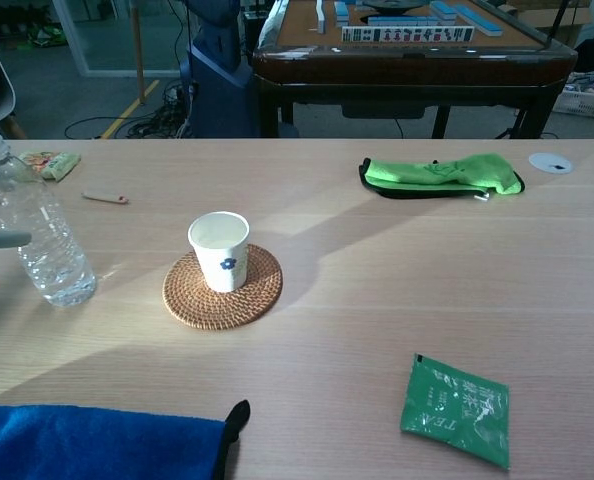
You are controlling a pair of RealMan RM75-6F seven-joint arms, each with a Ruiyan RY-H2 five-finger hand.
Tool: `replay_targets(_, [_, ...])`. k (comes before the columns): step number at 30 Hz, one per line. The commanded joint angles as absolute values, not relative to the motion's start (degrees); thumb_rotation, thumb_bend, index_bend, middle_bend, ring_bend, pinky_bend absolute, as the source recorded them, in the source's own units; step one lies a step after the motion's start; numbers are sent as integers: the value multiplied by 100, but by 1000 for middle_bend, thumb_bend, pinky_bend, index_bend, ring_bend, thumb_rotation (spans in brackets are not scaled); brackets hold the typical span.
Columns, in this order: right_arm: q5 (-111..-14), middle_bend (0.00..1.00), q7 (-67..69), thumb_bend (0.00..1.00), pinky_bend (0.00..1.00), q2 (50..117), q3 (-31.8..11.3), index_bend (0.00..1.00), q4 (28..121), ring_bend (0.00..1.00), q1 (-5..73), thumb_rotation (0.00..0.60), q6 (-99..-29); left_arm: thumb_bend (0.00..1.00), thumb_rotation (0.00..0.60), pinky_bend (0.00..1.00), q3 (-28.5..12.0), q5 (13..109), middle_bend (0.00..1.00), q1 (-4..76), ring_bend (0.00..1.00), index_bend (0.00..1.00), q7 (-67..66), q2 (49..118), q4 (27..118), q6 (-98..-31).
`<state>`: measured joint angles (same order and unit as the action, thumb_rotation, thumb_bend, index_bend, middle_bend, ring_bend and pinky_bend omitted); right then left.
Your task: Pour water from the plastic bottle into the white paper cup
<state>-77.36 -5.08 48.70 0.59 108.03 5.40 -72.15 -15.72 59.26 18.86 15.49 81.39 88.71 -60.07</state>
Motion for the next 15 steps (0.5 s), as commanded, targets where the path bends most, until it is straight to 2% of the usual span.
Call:
replay_targets(1, [-7733,315,-534,131,241,4874,58,331,10806,160,536,600,-7231,19,600,140,-1333,6338,0,1747,61,0,1650,7790,9047,-5972])
replay_targets(10, [-7755,315,-653,131,241,4892,64,331,10845,160,506,600,-7322,19,600,148,-677,7746,2,1458,63,23,1280,7484,8684,-6810])
replay_targets(15, [-7739,315,-744,132,241,4913,69,331,10862,160,502,600,-7335,19,600,202,-512,7977,36,1264,66,135,963,7319,8603,-7227])
